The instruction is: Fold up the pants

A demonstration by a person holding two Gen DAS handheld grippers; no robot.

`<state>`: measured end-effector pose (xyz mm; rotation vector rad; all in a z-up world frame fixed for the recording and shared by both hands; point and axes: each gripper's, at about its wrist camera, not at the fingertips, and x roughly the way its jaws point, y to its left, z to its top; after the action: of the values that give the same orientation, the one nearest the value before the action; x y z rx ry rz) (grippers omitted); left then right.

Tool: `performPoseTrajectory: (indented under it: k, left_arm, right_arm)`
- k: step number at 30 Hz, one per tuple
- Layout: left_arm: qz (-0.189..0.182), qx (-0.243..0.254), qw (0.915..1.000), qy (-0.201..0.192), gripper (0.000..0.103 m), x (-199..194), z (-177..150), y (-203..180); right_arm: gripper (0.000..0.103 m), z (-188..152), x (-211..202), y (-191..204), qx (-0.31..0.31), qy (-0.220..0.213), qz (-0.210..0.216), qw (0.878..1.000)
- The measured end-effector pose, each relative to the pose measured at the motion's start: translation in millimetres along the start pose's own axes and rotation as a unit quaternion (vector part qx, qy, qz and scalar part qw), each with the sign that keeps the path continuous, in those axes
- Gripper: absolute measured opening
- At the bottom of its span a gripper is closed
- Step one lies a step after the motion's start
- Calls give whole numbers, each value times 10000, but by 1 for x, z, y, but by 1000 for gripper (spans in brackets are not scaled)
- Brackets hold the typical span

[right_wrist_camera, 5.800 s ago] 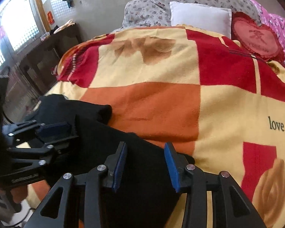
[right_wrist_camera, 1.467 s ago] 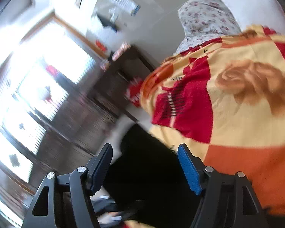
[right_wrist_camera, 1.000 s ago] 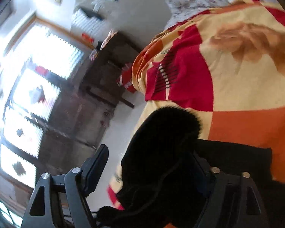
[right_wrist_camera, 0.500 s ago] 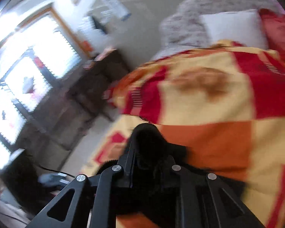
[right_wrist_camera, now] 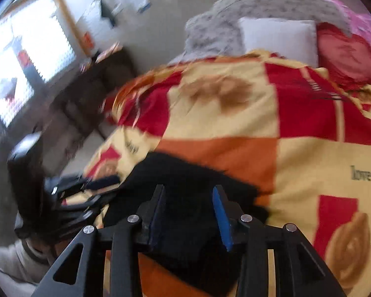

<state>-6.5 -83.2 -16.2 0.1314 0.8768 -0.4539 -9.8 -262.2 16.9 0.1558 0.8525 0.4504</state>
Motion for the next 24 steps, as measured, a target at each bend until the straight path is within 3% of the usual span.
performPoseTrajectory:
  k: [3,5,8,12,15,17,19,20,22,24]
  left_arm:
    - [-25,-8,10000,-15,32,4,-3,-3]
    - [-25,16,10000,-19,33,5,-5,-4]
    - [129,136,9998,-16,33,4,-5,-8]
    - [97,-32,9999,-4,33,-6,-2,-4]
    - [265,-178,9995,-60,34,-11,-2,3]
    - [414,-198,9989,-52,43,-8,-2,5]
    - [480,-248,9985,-53,47,-5,-3,6]
    - [468,-265,9985,-35,47,-3,-4,6]
    - [429,-266,9987,34,47,2,-4,5]
    - [440,-244,9987,18,47,4,-2,1]
  right_arm:
    - [38,-28,20,4,-164,512,-452,9975]
    - [39,-57,17,-2,-208,611,-570,9963]
    - [40,-79,-1,-16,200,513,-263,9981]
    - [47,-71,-22,-31,600,123,-225,9979]
    - [51,-61,-10,-40,885,75,21,9960]
    - [51,-60,8,-44,933,221,-15,9954]
    - [51,-56,17,-46,1014,168,92,9947]
    - [48,-56,18,-45,1048,87,155,9943]
    - [25,-53,19,-37,810,-170,90,9965]
    - [21,-51,24,-33,588,-124,-190,9980]
